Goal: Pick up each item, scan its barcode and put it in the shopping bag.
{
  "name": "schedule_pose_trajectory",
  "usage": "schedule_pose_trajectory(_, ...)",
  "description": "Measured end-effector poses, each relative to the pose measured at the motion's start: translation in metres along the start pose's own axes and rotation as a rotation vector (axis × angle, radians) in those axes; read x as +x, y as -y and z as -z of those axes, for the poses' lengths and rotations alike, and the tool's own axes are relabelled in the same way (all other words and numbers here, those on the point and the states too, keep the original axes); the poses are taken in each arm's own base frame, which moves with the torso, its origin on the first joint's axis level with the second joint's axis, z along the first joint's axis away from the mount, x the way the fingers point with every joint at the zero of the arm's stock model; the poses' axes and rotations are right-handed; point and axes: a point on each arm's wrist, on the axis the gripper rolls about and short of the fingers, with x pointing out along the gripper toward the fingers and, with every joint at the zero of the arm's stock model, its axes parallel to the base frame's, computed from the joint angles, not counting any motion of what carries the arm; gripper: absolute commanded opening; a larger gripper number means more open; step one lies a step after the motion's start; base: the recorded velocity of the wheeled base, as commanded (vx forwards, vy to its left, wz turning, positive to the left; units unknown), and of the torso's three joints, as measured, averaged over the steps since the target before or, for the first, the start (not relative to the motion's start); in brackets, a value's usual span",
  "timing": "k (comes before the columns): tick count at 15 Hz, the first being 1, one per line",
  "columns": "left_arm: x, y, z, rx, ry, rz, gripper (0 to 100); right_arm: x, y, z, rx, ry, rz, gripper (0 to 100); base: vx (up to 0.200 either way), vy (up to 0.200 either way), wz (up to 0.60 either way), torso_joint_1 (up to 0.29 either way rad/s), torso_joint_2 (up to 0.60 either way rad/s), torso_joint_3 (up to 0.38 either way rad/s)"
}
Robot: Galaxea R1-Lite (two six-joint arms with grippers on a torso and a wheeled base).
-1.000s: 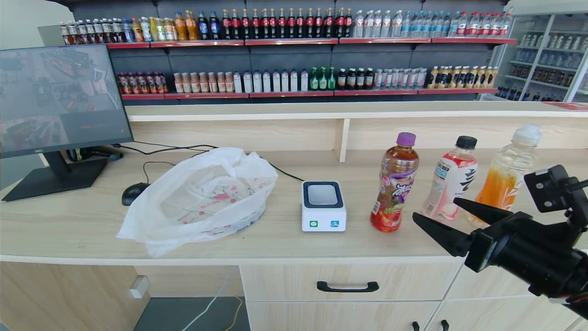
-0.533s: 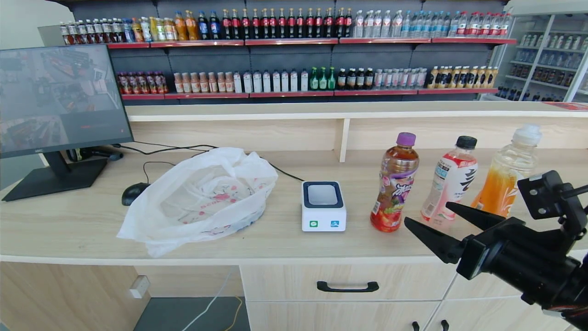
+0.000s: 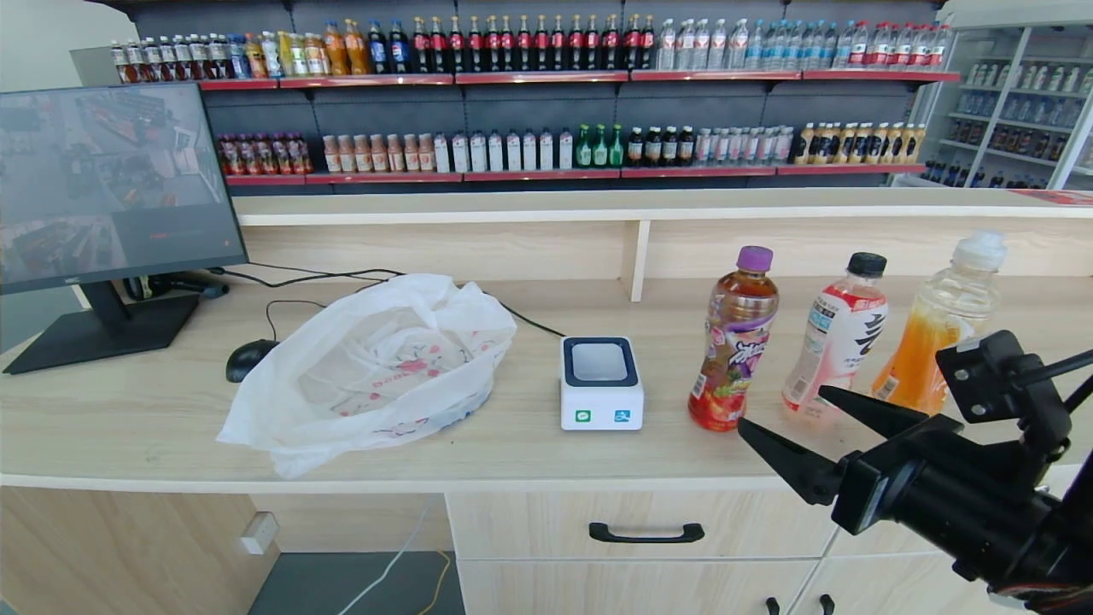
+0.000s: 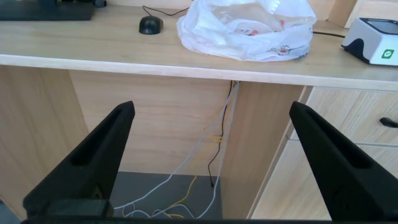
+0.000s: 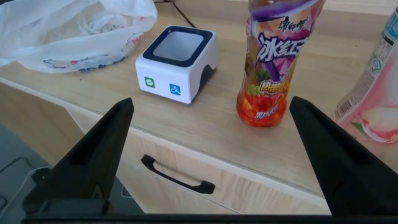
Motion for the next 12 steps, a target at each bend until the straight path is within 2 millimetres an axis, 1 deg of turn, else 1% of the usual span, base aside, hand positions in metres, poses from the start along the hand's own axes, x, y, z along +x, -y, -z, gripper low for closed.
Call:
schedule_pose_trajectory(4,0.0,0.0,0.0,-0.001,0.0,0.0,100,0.005,0.0,0.009,-0.032,-0.032,0.024,100,0.0,0.0,0.0,0.0,0.0,0.0)
schedule_pose_trajectory(7,0.0,0.0,0.0,-0.002,0.0,0.0,100,0.013,-0.001,0.008,-0.029,0.022,0.023,100,0.0,0.0,0.0,0.0,0.0,0.0)
schedule_pose_trajectory(9,0.0,0.0,0.0,-0.001,0.0,0.0,100,0.02,-0.003,0.004,-0.021,0.09,0.015,100,0.0,0.0,0.0,0.0,0.0,0.0)
schedule_pose_trajectory(12,0.0,0.0,0.0,-0.001,0.0,0.0,100,0.029,0.005,0.007,-0.014,0.095,0.078,100,0.0,0.0,0.0,0.0,0.0,0.0)
